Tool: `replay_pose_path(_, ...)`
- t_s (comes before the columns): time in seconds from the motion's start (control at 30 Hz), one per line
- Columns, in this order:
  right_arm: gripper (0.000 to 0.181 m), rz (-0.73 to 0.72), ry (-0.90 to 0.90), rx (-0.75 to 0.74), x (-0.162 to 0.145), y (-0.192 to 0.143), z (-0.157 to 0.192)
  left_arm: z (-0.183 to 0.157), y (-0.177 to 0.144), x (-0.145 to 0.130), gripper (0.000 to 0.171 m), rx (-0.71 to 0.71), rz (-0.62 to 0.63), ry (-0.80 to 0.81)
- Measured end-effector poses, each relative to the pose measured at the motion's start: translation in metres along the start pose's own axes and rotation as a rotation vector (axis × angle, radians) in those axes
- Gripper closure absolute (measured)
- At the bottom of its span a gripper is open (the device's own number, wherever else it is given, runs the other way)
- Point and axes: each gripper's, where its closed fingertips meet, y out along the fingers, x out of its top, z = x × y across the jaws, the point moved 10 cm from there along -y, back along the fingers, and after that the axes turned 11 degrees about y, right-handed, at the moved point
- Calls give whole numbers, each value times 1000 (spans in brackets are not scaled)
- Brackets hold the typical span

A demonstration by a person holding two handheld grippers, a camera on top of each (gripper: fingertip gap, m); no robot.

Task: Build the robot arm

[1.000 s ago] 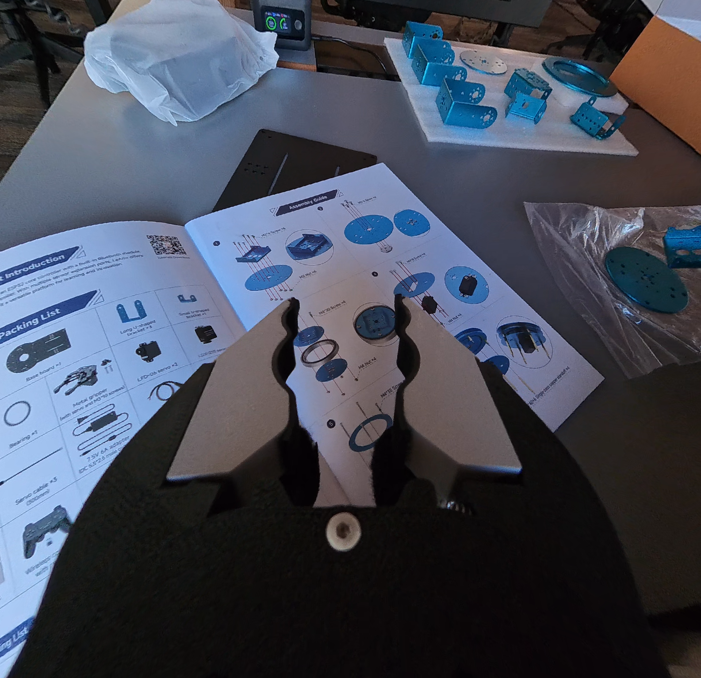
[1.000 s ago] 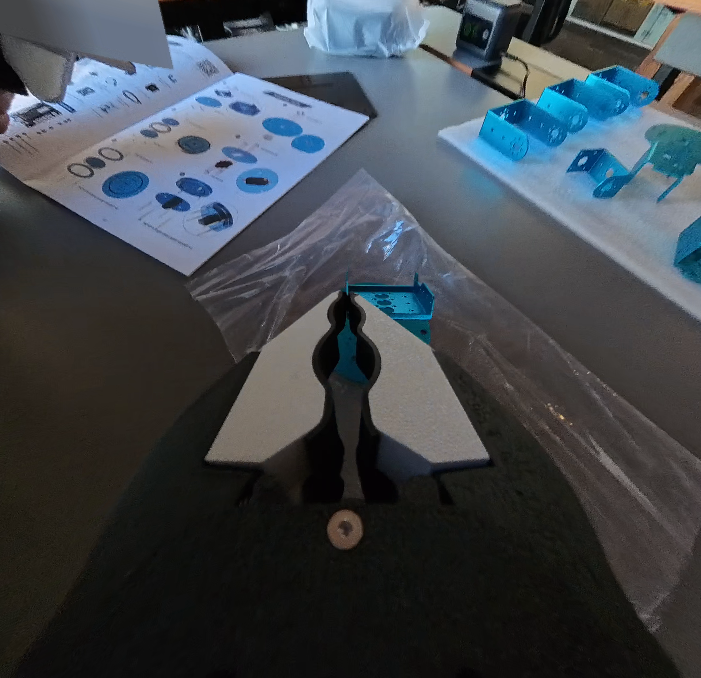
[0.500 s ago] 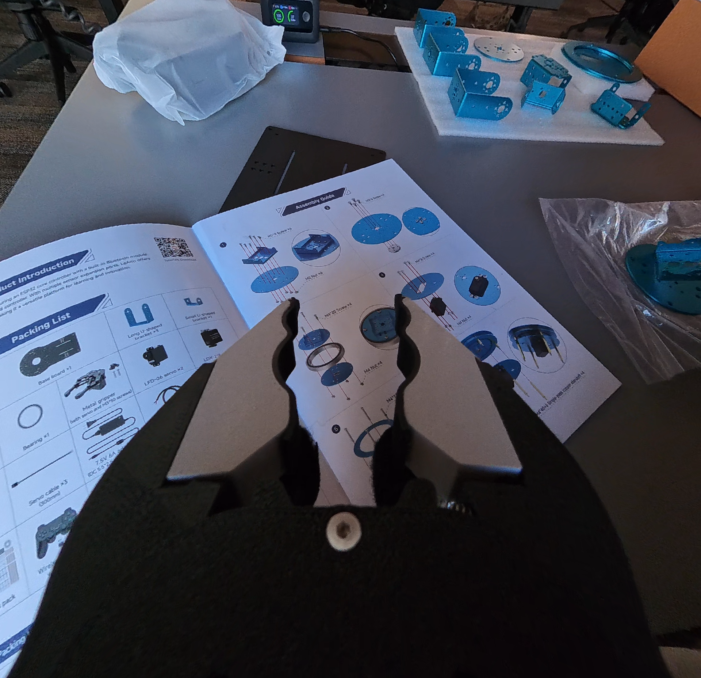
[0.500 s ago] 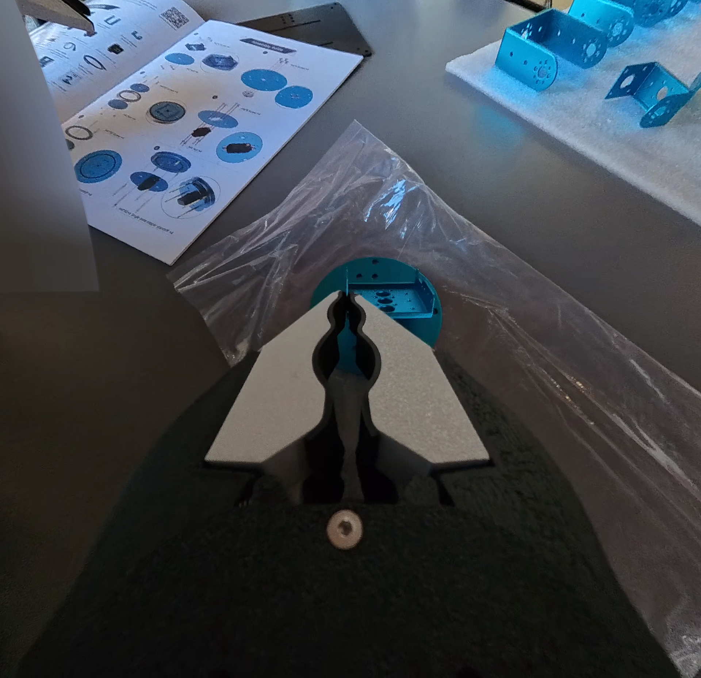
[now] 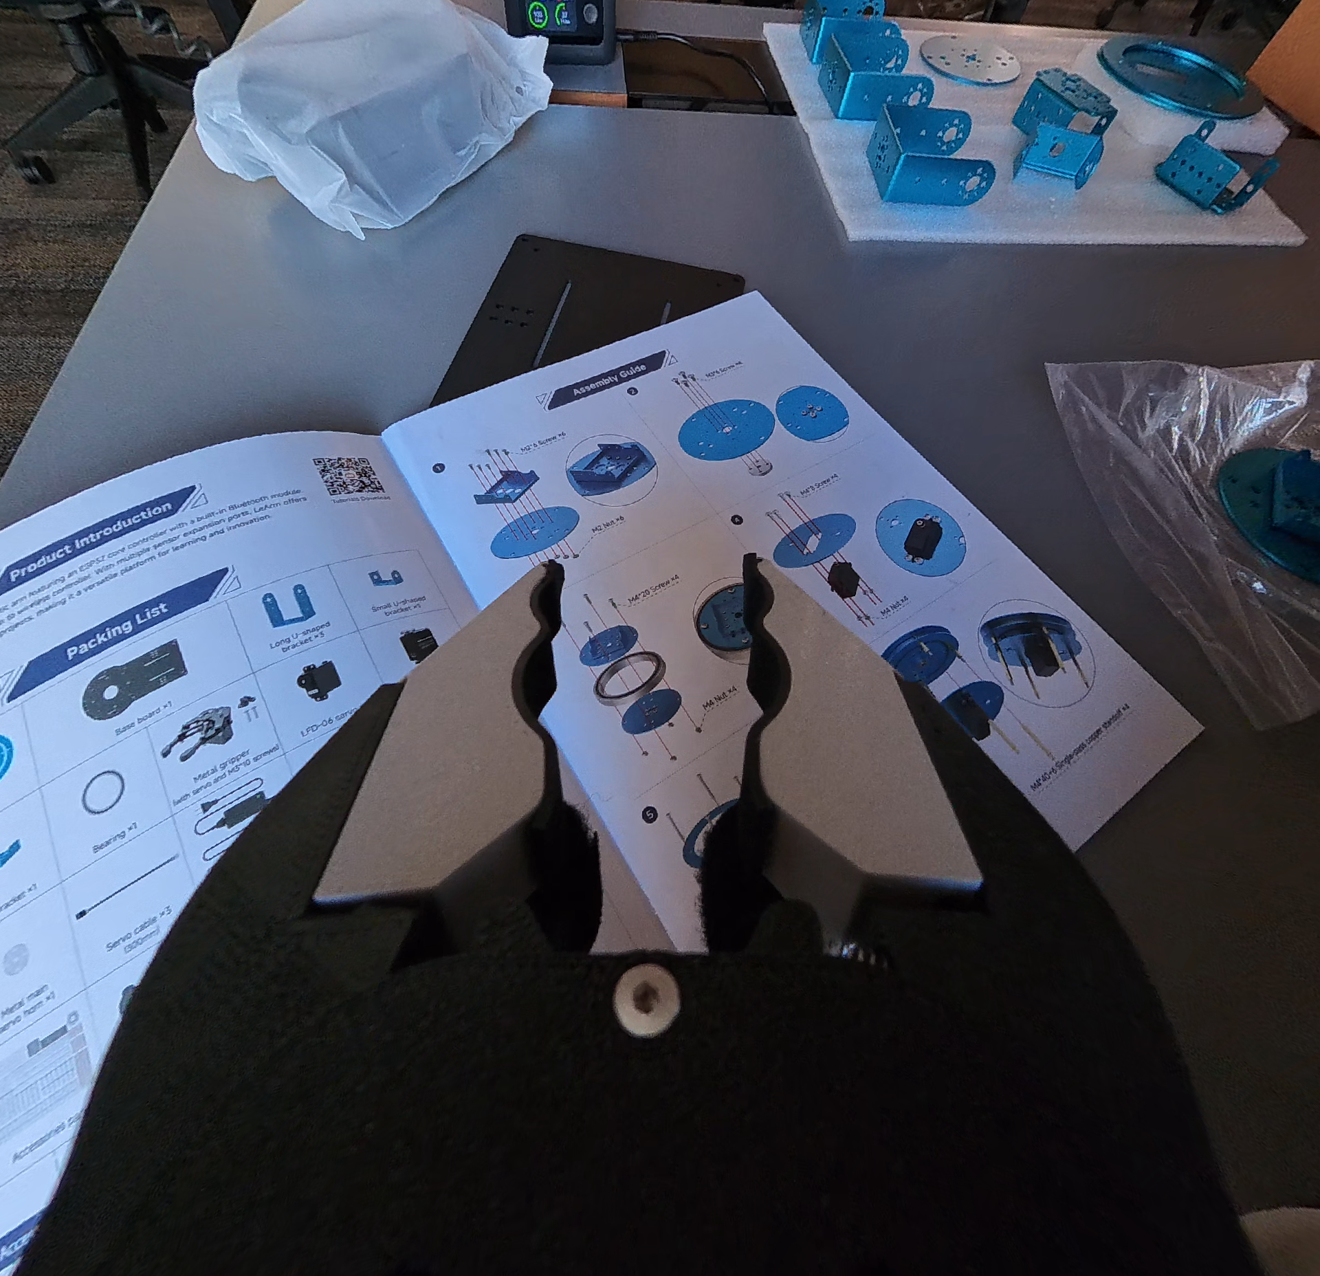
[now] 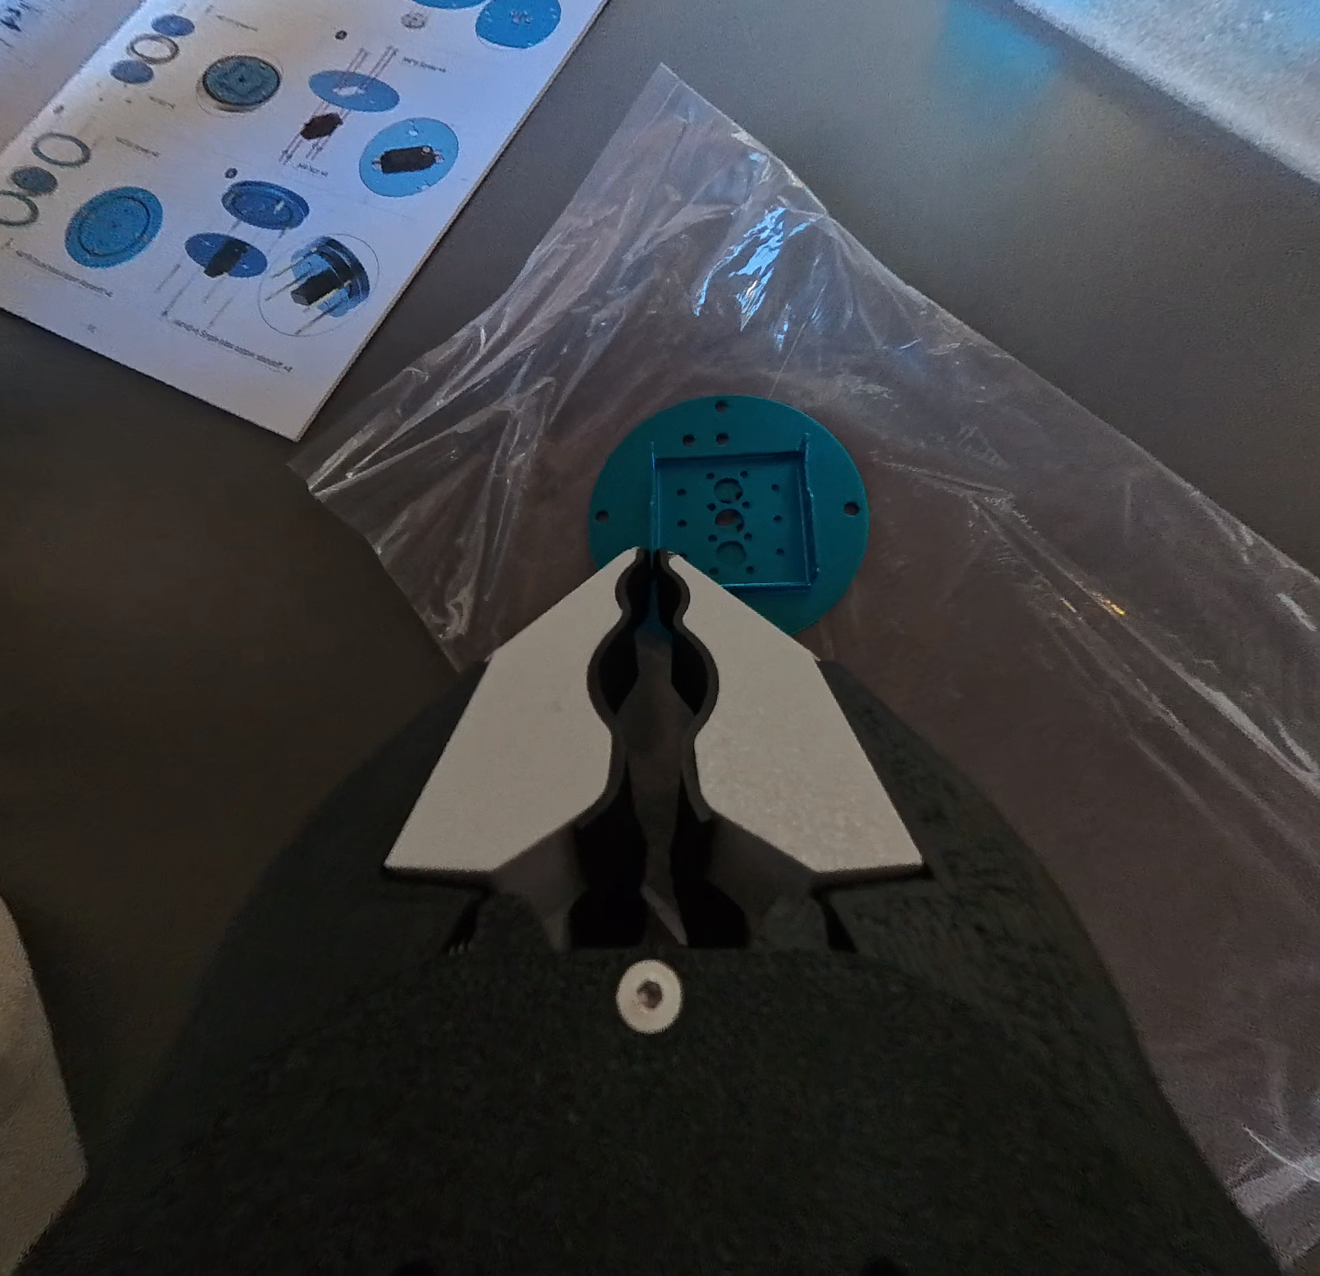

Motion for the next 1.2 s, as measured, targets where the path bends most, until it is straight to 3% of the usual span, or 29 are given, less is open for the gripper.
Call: replay_pose_path(1.2,179,-9,66,31,0,4,-1,-6,-7,4,121,-1,-6,18)
